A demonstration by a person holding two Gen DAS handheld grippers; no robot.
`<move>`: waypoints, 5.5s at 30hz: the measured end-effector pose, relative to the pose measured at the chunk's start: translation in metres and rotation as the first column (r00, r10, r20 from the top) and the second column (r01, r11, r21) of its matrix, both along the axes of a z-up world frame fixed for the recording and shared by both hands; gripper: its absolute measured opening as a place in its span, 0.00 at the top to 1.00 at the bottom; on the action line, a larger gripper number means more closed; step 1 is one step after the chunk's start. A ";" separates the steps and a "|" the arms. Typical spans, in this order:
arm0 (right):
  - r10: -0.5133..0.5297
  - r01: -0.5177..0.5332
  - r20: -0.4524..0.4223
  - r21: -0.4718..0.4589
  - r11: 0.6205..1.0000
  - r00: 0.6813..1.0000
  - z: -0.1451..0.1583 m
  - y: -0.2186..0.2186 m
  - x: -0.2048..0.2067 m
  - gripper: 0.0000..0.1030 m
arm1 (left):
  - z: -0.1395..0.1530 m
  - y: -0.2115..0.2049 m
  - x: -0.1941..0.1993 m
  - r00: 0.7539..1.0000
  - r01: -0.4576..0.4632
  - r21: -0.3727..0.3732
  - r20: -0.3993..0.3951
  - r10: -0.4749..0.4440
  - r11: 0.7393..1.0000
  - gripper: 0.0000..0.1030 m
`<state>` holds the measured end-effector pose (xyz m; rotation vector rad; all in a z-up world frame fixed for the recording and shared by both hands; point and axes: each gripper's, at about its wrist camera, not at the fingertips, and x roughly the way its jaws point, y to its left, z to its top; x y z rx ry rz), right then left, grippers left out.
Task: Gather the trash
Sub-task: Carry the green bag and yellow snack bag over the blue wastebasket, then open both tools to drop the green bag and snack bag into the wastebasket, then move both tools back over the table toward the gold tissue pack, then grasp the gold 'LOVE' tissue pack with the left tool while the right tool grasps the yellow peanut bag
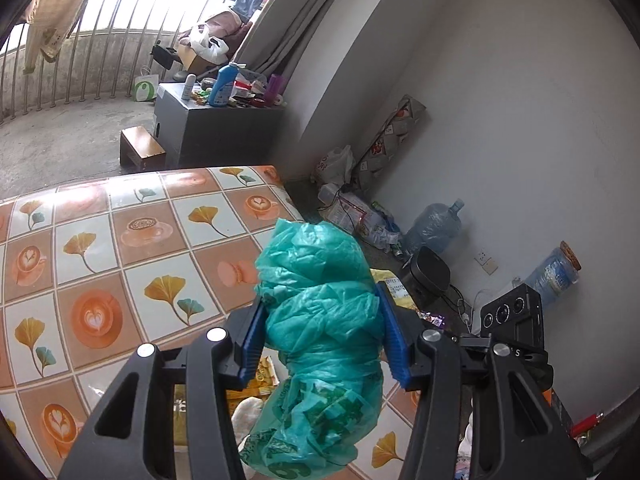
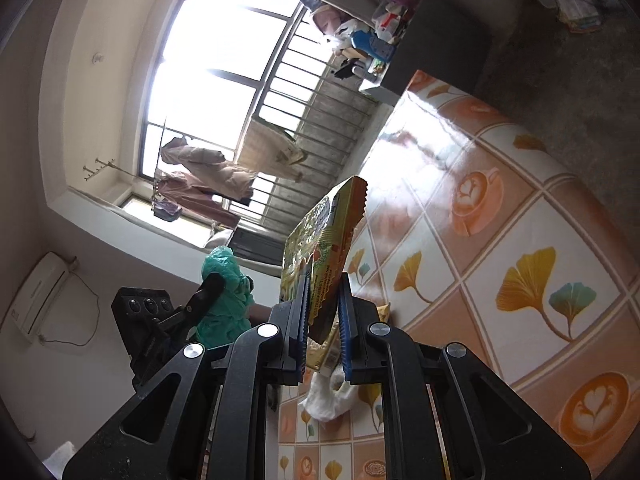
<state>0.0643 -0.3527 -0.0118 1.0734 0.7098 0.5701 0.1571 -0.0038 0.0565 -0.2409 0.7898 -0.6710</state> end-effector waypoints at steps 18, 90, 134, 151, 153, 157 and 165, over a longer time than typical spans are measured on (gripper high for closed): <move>-0.612 0.590 -0.170 -0.165 0.790 0.772 -0.073 -0.184 -0.092 0.89 | -0.042 -0.298 0.030 0.878 0.469 0.051 -0.136 -0.460 0.881 0.52; -0.543 0.644 0.396 -0.647 0.408 0.741 0.027 -0.085 -0.050 0.08 | 0.015 -0.127 0.032 0.972 0.026 0.256 0.219 -0.084 0.966 0.06; 0.016 -0.068 -0.093 -0.587 0.807 0.996 -0.008 0.125 0.013 0.29 | -0.088 0.128 -0.057 0.970 -0.221 0.115 -0.073 0.230 0.969 0.36; 0.093 -0.091 -0.036 -0.706 0.703 0.995 -0.007 0.157 0.072 0.25 | -0.100 0.088 -0.027 0.979 -0.148 0.238 -0.103 0.176 0.960 0.36; 0.127 -0.110 -0.031 -0.721 0.684 0.991 -0.010 0.162 0.076 0.25 | -0.103 0.086 -0.026 0.980 -0.139 0.237 -0.107 0.168 0.961 0.36; 0.176 -0.139 -0.025 -0.727 0.672 0.984 -0.015 0.163 0.077 0.25 | -0.108 0.085 -0.024 0.980 -0.126 0.245 -0.121 0.159 0.961 0.36; 0.327 -0.203 0.020 -0.748 0.632 0.945 -0.010 0.159 0.070 0.25 | -0.113 0.084 -0.023 0.982 -0.085 0.241 -0.144 0.123 0.967 0.36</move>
